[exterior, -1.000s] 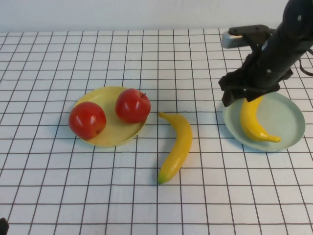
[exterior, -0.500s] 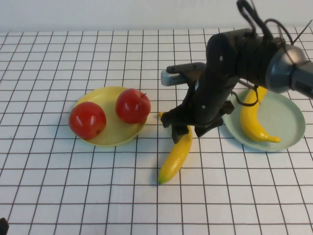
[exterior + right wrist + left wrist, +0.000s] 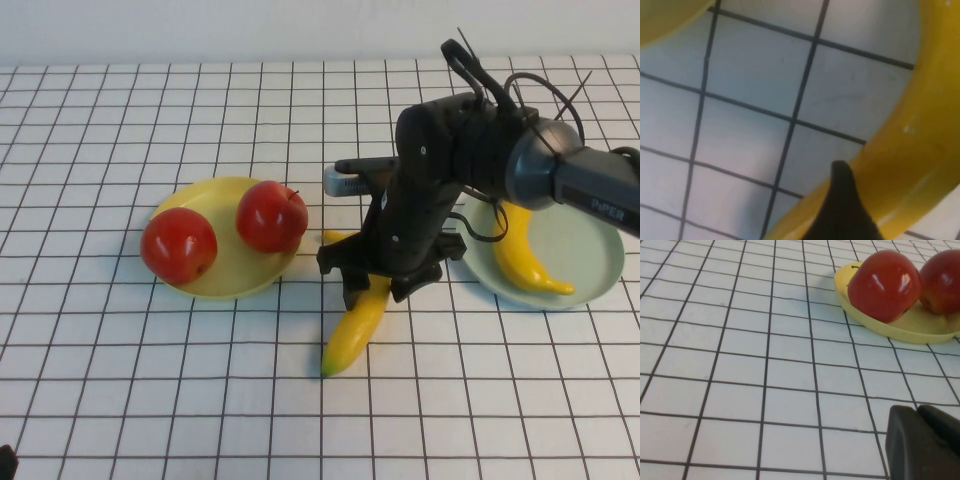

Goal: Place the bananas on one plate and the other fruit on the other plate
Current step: Put another type of fruit in the right plate

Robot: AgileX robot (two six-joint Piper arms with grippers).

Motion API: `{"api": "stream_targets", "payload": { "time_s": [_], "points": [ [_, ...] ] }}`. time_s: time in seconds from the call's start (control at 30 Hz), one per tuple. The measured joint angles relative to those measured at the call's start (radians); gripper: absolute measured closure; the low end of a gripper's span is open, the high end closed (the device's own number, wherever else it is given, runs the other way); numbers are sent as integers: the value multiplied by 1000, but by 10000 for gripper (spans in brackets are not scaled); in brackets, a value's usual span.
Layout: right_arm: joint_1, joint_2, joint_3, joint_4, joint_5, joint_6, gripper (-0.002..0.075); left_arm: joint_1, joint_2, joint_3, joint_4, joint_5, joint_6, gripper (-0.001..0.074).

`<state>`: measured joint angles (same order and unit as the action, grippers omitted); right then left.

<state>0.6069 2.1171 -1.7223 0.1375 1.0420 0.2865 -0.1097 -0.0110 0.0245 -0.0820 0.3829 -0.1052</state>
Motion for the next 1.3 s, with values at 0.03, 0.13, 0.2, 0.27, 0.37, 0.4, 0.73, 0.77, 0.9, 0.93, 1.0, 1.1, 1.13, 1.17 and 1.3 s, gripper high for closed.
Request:
{"api": "stream_targets", "payload": {
  "time_s": [0.03, 0.13, 0.2, 0.27, 0.37, 0.4, 0.73, 0.77, 0.9, 0.93, 1.0, 1.1, 1.13, 1.17, 1.3],
  "points": [
    [0, 2, 0, 0, -2, 8, 294, 0, 0, 0, 0, 0, 0, 739],
    [0, 6, 0, 2, -16, 25, 321, 0, 0, 0, 0, 0, 0, 739],
    [0, 10, 0, 4, -30, 28, 346, 0, 0, 0, 0, 0, 0, 739],
    [0, 12, 0, 4, -38, 32, 370, 0, 0, 0, 0, 0, 0, 739],
    [0, 12, -2, -2, -45, 35, 393, 0, 0, 0, 0, 0, 0, 739],
    [0, 12, -2, -3, -45, 35, 394, 0, 0, 0, 0, 0, 0, 739],
    [-25, -72, 4, -162, 45, 12, 455, 0, 0, 0, 0, 0, 0, 740],
    [-37, -99, 8, -175, 51, 7, 455, 0, 0, 0, 0, 0, 0, 740],
    [-104, -210, 55, -189, 52, 3, 455, 0, 0, 0, 0, 0, 0, 739],
    [-122, -233, 75, -191, 50, 3, 455, 0, 0, 0, 0, 0, 0, 739],
    [-172, -284, 119, -193, 32, 3, 455, 0, 0, 0, 0, 0, 0, 739],
    [-254, -353, 194, -195, -5, 3, 455, 0, 0, 0, 0, 0, 0, 740],
    [-285, -366, 217, -195, -18, 1, 455, 0, 0, 0, 0, 0, 0, 740],
    [-317, -371, 236, -193, -29, -1, 455, 0, 0, 0, 0, 0, 0, 740],
    [-425, -367, 292, -155, -98, -20, 455, 0, 0, 0, 0, 0, 0, 740]
  ]
}}
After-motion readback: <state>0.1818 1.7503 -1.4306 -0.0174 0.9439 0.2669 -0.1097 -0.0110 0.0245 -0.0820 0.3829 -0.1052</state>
